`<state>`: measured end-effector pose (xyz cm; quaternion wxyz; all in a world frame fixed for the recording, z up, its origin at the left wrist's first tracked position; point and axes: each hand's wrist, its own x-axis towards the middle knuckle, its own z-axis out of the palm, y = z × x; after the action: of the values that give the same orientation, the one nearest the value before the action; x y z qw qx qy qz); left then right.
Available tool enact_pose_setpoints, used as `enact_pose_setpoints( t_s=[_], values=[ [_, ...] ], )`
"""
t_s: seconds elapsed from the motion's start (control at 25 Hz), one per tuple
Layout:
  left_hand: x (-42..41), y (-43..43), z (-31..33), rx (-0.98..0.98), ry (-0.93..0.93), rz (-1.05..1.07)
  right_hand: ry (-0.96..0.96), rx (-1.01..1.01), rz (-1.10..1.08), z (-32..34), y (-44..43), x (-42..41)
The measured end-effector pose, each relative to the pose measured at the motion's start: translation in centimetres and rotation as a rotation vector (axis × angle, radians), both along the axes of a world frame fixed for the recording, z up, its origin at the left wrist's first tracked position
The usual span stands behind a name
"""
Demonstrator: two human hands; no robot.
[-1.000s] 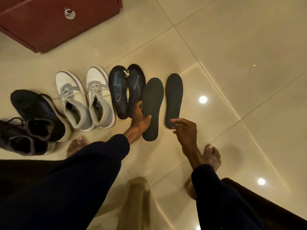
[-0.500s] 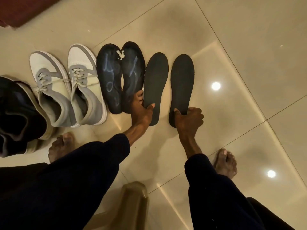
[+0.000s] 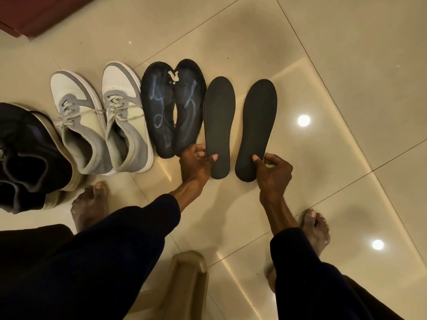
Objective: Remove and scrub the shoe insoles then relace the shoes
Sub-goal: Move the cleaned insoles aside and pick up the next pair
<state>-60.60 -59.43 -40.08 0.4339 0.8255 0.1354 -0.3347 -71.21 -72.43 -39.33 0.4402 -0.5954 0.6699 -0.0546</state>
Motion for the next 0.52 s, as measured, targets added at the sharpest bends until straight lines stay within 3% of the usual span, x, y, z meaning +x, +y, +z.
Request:
enact_pose_setpoints(
  t_s=[0.2,0.4,0.52],
  values=[
    [1.8,3.9,7.3,-0.184,0.039,0.122,-0.132,0.061,0.121,9.2,1.0,1.3],
    [6.1,9.8,21.2,-0.306,-0.033,0.39,-0.226,0.156,0.399,23.4,3.3,8.2],
    [7.8,12.3,26.3,-0.327,-0.106,0.444,-0.272,0.158,0.54,28.3,4.8,10.9]
  ],
)
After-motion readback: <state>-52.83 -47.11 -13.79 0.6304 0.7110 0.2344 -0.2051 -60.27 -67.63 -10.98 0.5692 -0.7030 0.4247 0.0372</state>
